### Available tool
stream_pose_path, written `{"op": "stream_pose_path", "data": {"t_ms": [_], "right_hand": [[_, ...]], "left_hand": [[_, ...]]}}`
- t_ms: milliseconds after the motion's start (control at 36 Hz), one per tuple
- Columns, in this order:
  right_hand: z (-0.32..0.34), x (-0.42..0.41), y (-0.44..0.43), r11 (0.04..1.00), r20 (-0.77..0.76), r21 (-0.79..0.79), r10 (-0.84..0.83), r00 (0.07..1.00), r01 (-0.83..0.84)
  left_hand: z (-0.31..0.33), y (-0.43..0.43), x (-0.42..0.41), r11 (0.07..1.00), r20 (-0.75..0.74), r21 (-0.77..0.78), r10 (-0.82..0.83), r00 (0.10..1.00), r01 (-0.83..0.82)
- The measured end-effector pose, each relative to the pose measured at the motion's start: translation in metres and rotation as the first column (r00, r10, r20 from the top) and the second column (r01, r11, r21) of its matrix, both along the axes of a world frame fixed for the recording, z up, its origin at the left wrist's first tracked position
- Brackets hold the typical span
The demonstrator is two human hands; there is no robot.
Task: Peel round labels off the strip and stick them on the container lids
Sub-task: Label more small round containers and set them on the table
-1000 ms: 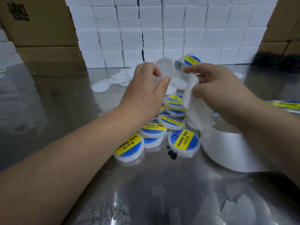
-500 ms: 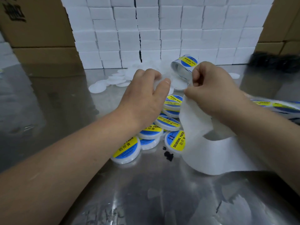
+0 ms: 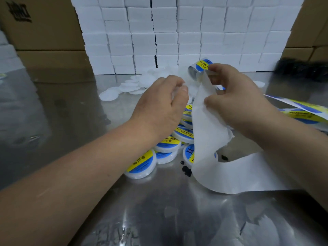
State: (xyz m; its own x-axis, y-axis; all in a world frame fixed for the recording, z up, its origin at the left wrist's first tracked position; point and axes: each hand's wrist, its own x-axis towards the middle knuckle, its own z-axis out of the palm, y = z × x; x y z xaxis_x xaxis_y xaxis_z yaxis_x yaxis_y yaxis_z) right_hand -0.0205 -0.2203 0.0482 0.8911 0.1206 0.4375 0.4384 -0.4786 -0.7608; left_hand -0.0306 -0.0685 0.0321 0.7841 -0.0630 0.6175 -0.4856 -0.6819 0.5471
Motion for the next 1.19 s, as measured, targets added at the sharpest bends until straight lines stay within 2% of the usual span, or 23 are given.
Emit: {"op": "stream_pose_path", "data": {"t_ms": [278, 417, 583, 861, 1195], "right_hand": [[-0.002, -0.001, -0.001, 0.992, -0.023, -0.031, 0.123, 0.992, -0.124], [-0.008, -0.001, 0.001, 0.979, -0.060, 0.000, 0.205, 0.977, -0.206], [-0.009, 0.001, -0.001, 0.963, -0.056, 0.052, 0.268, 0.962, -0.265], [-0.009, 0.000, 0.000, 0.952, -0.043, 0.064, 0.303, 0.952, -0.300], [-0.008, -0.003, 0.002, 0.938, -0.007, 0.042, 0.345, 0.939, -0.345]], "left_hand": [[0.001, 0.001, 0.000, 0.994, -0.048, -0.110, 0.001, 0.999, -0.006], [0.001, 0.002, 0.002, 0.993, -0.071, -0.088, 0.073, 0.995, -0.079], [0.001, 0.003, 0.006, 0.988, -0.178, -0.081, 0.113, 0.978, -0.129], [0.002, 0.001, 0.009, 0.962, -0.140, -0.257, 0.054, 0.989, -0.089], [0.001, 0.008, 0.014, 0.947, -0.137, -0.262, 0.156, 0.978, -0.187]]}}
